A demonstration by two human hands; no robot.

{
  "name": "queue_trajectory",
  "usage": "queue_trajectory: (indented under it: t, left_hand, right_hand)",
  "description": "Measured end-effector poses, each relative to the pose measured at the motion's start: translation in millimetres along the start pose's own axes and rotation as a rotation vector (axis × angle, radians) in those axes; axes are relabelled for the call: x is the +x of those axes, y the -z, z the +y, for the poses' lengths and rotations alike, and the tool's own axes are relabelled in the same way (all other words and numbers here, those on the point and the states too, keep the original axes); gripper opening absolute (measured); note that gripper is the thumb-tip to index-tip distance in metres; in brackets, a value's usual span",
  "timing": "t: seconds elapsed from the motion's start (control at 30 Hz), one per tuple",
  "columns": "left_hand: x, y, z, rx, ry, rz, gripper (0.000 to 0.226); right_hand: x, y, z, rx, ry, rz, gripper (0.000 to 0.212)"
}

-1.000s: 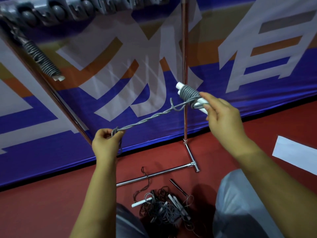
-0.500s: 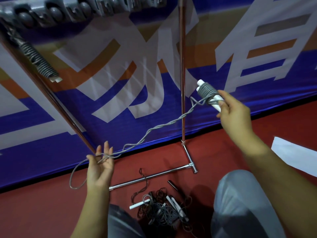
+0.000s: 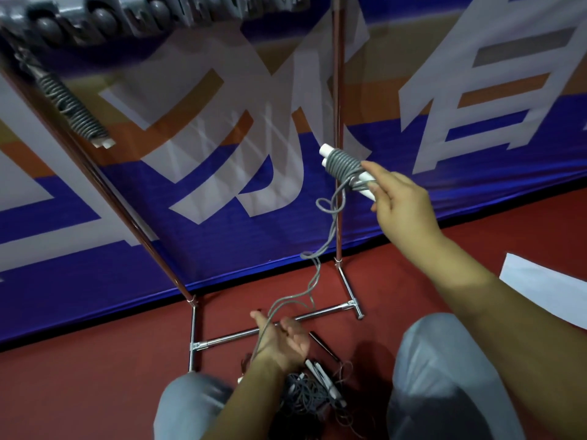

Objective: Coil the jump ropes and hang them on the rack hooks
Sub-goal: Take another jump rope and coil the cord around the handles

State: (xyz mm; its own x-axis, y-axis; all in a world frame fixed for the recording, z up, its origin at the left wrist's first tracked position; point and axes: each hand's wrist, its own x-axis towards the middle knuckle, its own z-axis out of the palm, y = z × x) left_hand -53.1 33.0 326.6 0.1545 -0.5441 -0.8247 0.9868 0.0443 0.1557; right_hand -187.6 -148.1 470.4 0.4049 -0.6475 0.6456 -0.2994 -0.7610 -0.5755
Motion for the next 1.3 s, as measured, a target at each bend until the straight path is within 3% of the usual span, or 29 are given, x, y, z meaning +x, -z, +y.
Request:
queue_trajectory:
  t: [0.13,0.23,0.33,0.4,0.47,0.53,0.6,0.7,0.77,0.83,0.93,1.0,1.07,1.13,1.23,1.3]
  left_hand:
    - [-8,-21,0,-0.261,-0.235,-0.084,0.064]
    - [0,-25,-2,-0.031,-0.318,-0.089,0.07]
    - [16,-3,-19,0.552,-0.369,-0.037,0.077]
    - [23,14,-24,0.983,-0.413,0.02,0.059]
    - [26,21,-15,1.461,-0.429,-0.037,0.03]
    - [20,19,3,2.04,-0.438,-0.09,0.032]
    - [18,20,27,2.45,-0.501,0.071,0.049]
    - [16,26,72,2.717,-0.469,0.45,0.056]
    - [9,21,100,2.559,-0.483,0.571,0.057]
    - [-5,-1,113,2.071,-0.701,0.488,0.056]
    - [-49,-55,95,1.478,-1.04,-0.037,0.052]
    - [-82,-90,70,1.389,-1.106,-0.376,0.044]
    - [-99,-112,51,1.361,-1.04,-0.597,0.037]
    - [-100,-121,42,1.278,-0.872,-0.711,0.03]
    - [-90,-123,33,1.264,-0.765,-0.709,0.016]
    - [-88,-122,29,1.278,-0.604,-0.737,0.027]
  right_hand:
    - [0,0,1,-0.002,-0.02,0.001,0.039]
    - [1,-1,0,-0.005,-0.039,0.013,0.039]
    - [5,-1,-3,-0.002,-0.052,0.022,0.039]
    - [8,1,-5,-0.002,-0.046,0.015,0.038]
    - [12,1,-6,-0.006,-0.036,0.007,0.038]
    - [14,1,-7,0.007,-0.028,0.004,0.038]
    - [12,3,-7,0.016,-0.015,-0.003,0.039]
    - [10,7,-7,0.023,-0.006,-0.019,0.039]
    - [8,7,-7,0.033,-0.003,-0.03,0.039]
    - [5,6,-8,0.047,0.025,-0.049,0.04]
    - [-3,3,-10,0.08,0.046,-0.086,0.039]
    - [-8,1,-13,0.112,0.03,-0.115,0.039]
    - [-12,1,-18,0.152,-0.001,-0.141,0.038]
    - [-15,3,-23,0.189,-0.046,-0.152,0.038]
    - [-19,8,-28,0.231,-0.089,-0.149,0.037]
    - [-21,9,-30,0.278,-0.129,-0.175,0.038]
